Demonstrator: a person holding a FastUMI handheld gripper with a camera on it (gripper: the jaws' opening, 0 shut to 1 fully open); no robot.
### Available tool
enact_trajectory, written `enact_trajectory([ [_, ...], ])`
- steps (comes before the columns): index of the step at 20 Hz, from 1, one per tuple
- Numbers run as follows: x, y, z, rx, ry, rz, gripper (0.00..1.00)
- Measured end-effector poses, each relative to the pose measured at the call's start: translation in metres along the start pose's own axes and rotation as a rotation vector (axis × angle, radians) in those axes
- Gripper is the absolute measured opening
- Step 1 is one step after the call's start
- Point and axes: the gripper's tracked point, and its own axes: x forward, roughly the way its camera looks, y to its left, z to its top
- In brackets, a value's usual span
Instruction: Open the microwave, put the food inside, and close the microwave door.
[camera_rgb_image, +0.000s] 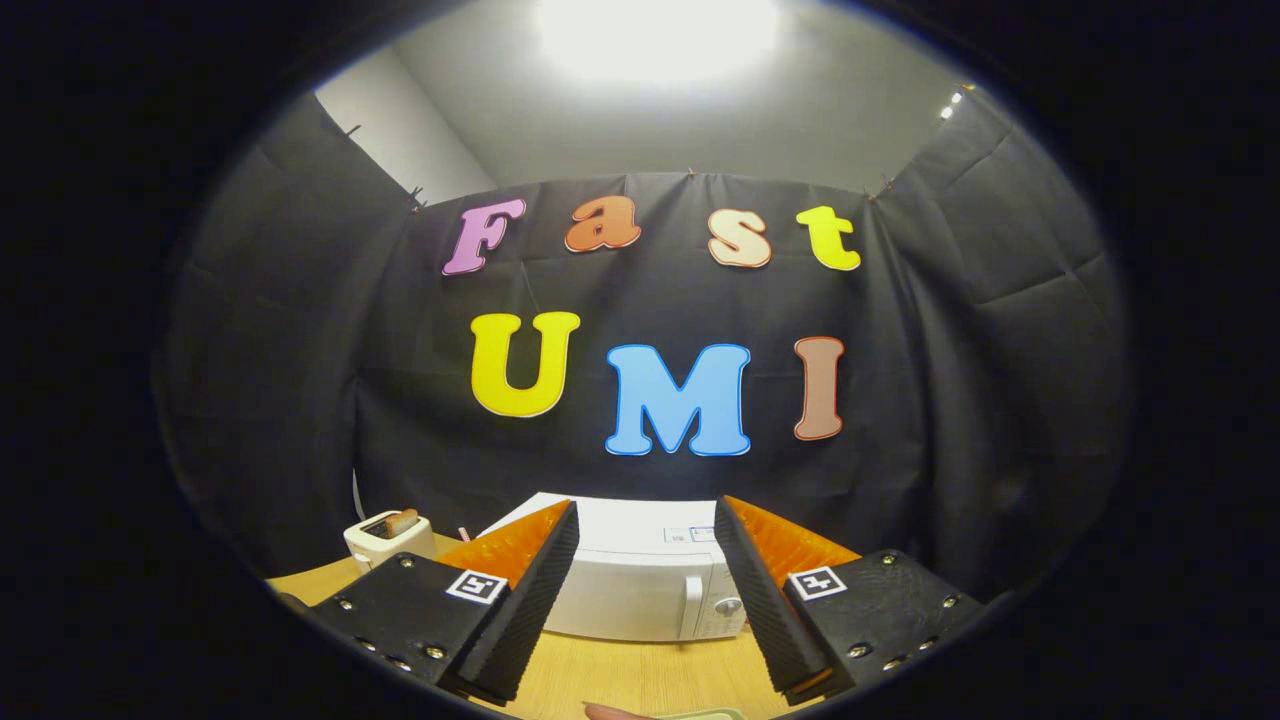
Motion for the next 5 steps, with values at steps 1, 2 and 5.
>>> enact_trajectory([
  [1, -0.0001, 0.0002, 0.0009, -0.008, -0.004, -0.005, 0.88],
  [2, -0.0005, -0.0001, 0.0007, -0.015, -0.005, -0.011, 0.88],
  [5, -0.0009, 0.0044, 0.0003, -0.027, -0.015, -0.001, 0.88],
])
